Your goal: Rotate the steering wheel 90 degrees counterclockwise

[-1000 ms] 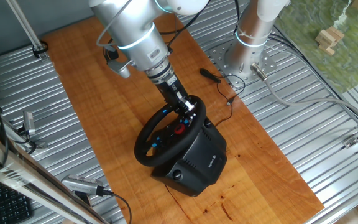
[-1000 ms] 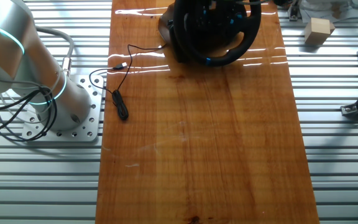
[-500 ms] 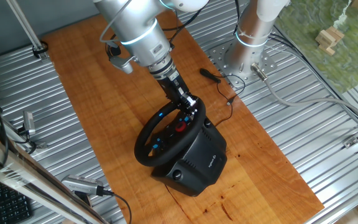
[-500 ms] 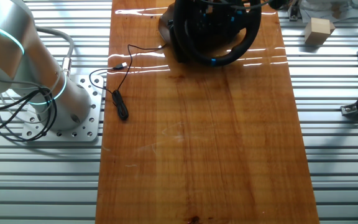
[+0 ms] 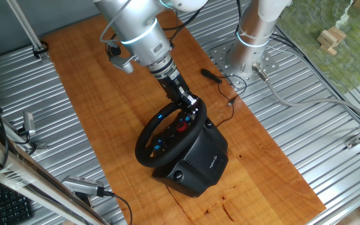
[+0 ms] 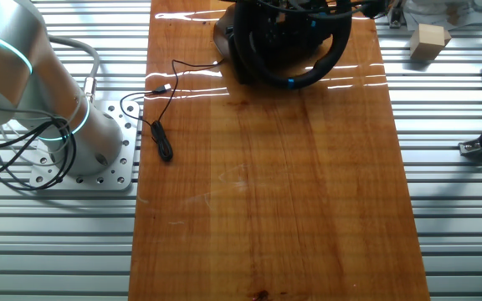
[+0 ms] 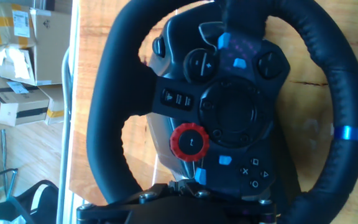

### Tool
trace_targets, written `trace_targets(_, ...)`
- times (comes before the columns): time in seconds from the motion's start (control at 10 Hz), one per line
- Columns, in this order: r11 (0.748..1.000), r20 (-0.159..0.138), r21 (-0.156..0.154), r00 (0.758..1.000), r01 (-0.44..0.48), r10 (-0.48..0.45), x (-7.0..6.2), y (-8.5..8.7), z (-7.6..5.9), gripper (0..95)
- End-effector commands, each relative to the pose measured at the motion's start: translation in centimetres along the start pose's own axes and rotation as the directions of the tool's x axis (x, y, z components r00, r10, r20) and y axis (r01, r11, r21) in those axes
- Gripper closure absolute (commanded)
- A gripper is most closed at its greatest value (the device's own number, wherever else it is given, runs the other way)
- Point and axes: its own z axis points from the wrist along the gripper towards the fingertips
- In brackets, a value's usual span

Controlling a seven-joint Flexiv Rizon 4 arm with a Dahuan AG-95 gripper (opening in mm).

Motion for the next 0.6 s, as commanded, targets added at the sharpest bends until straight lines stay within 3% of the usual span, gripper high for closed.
trace_targets(0.1,1.0,0.0,0.0,1.0,0.007,-0.007,-0.01,-0.41,0.16,95.0)
trace_targets(0.6,1.0,0.001,-0.003,1.0,0.026,-0.026,0.37,-1.39,0.08,95.0)
